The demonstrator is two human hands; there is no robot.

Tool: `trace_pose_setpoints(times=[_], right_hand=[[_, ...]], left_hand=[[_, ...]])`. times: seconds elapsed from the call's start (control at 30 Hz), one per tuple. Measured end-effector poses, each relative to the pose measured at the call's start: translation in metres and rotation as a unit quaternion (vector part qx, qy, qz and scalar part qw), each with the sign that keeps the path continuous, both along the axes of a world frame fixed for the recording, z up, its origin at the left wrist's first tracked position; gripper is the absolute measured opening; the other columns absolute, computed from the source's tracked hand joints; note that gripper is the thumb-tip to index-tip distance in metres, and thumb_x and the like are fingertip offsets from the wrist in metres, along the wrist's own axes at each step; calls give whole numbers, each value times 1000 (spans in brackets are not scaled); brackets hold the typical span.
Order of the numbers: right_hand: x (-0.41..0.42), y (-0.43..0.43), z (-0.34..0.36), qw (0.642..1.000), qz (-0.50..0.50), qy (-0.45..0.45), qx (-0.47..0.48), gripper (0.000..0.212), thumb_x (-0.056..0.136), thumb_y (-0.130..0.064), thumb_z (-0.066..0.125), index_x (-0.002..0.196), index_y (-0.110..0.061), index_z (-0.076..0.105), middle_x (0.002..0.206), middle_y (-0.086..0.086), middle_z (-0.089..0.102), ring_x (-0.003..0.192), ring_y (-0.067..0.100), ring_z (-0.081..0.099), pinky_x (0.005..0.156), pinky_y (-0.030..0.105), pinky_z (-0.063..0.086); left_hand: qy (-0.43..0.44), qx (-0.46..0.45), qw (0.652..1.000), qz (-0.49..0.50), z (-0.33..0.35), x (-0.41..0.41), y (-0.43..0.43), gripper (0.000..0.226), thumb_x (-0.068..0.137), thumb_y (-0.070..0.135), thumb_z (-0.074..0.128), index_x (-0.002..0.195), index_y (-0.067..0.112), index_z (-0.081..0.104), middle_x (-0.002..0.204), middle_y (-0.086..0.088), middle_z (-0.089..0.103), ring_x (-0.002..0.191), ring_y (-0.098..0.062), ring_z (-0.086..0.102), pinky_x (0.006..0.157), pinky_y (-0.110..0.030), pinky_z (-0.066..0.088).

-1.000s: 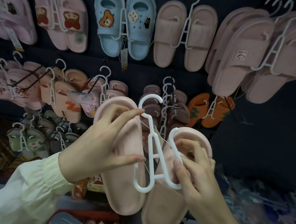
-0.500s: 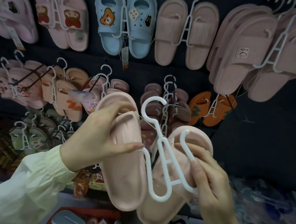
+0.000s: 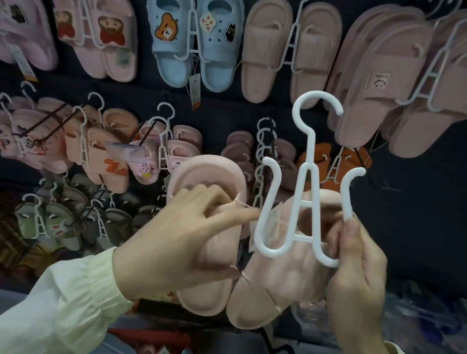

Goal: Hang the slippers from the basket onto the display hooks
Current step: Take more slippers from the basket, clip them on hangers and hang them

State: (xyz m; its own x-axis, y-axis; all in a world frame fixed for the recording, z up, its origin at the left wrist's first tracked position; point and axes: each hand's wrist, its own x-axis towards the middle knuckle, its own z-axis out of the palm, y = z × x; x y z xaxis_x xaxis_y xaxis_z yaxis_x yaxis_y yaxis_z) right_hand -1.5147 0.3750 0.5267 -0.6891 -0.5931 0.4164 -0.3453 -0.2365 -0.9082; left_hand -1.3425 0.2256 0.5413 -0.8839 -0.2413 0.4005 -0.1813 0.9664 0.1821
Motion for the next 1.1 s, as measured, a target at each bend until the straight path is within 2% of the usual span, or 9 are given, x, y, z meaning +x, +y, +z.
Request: trace_pose_setpoints(times=[0.17,0.3,0.37,0.5,0.67,0.73,0.87,1.0,1.1], right_hand=[[5,-4,6,1000,-11,-1,-13,43,104,-33,34,63,-26,43,58,-7,45,54,6,43,54,19,37],[9,-6,17,999,16,-8,-32,44,105,-26,33,64,-27,47,64,-9,50,62,6,48,61,17,41],[15,-8,20,999,40,-2,-36,46,106,-23,32,66,-36,52,68,-8,53,66,7,52,65,17,43],[21,-9,21,998,52,13,-37,43,107,-19,32,71,-34,51,72,-7,52,68,10,51,68,20,43],[21,-9,23,998,56,-2,-42,40,105,-22,31,69,-18,49,79,6,55,77,15,56,73,20,46],[21,-7,24,996,64,-26,-48,41,105,-25,31,70,-13,49,81,11,55,79,21,57,73,25,47],[17,-1,25,996,54,-46,-45,42,104,-32,33,72,-12,53,87,20,56,83,39,56,73,48,46],[14,9,29,998,31,-6,-61,42,103,-34,35,74,-12,56,98,16,60,97,32,60,80,53,44],[16,18,31,996,33,28,-75,44,103,-42,36,75,-15,57,109,7,61,114,28,59,91,44,46]], left_hand=[[1,-28,999,23,0,-3,6,87,72,63,71,149,39,39,108,3,46,94,-19,42,79,-40,43],[6,-34,999,18,0,-5,11,87,75,74,59,150,42,30,107,0,47,92,-21,41,77,-36,37],[5,-33,999,10,0,-7,17,85,72,79,60,144,39,39,107,-1,48,90,-20,41,76,-35,36],[5,-56,998,21,3,-10,23,80,67,81,63,129,32,50,104,0,51,87,-21,44,73,-36,39],[0,-42,998,38,-1,-11,19,87,66,71,73,138,32,45,104,1,49,86,-19,42,74,-37,41],[4,-36,998,42,-2,-9,17,85,66,70,72,137,29,49,102,3,47,86,-16,39,75,-36,41],[1,-21,998,58,-1,-6,14,84,63,66,77,134,28,52,103,5,48,89,-18,45,74,-34,40],[-16,-39,994,96,-1,-5,7,88,62,67,76,137,27,52,104,3,49,93,-19,46,75,-39,44],[-23,-34,990,132,-1,-3,0,89,62,70,71,138,28,50,102,3,47,92,-20,44,76,-42,45]])
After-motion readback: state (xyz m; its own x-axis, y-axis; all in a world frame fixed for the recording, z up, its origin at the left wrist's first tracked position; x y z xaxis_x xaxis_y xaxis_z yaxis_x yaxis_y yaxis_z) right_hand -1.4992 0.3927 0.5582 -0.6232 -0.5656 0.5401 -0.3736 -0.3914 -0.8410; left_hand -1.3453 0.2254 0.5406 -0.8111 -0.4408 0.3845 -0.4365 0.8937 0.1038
